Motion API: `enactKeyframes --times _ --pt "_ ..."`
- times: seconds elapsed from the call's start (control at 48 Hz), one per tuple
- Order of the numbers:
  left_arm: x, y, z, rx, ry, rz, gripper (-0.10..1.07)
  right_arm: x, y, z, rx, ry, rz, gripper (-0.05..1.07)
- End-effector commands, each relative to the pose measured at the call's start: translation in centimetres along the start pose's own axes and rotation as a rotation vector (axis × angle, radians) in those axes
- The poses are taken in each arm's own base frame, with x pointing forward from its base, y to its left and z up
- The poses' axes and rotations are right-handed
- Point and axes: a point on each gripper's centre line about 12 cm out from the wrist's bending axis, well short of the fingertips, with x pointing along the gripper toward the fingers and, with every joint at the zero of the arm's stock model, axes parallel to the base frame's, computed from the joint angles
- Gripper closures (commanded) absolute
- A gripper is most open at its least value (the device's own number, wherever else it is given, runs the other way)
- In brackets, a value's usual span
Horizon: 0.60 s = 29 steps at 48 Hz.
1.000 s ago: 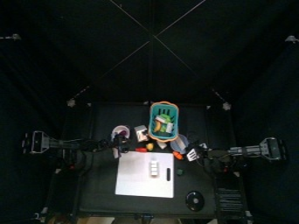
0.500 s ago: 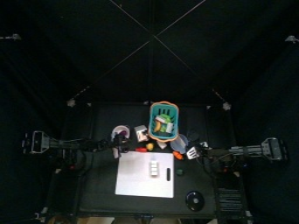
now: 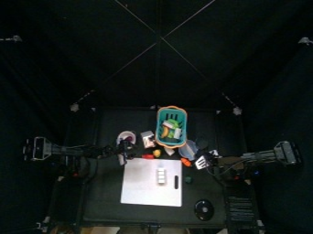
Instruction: Grab cleaver
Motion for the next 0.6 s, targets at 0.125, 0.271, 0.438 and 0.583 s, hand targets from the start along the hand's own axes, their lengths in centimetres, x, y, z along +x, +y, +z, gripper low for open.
enactKeyframes --times 0.125,0.271,0.438,0.583 --pt "0.1 0.2 1.6 -0.001 -0.071 0.015 0.13 -1.3 1.4 0.3 -0.019 -0.009 0.054 0.52" --pt "0.1 0.2 1.3 0.000 -0.062 0.014 0.13 -1.5 1.5 -0.2 -0.026 0.016 0.037 0.52" --pt "0.2 0.1 1.3 0.002 -0.062 0.013 0.13 -1.6 1.6 -0.9 -0.033 0.045 0.039 0.52" --pt "0.2 -0.1 2.1 0.000 -0.098 0.010 0.13 -1.8 2.0 -1.6 -0.059 0.059 0.054 0.52"
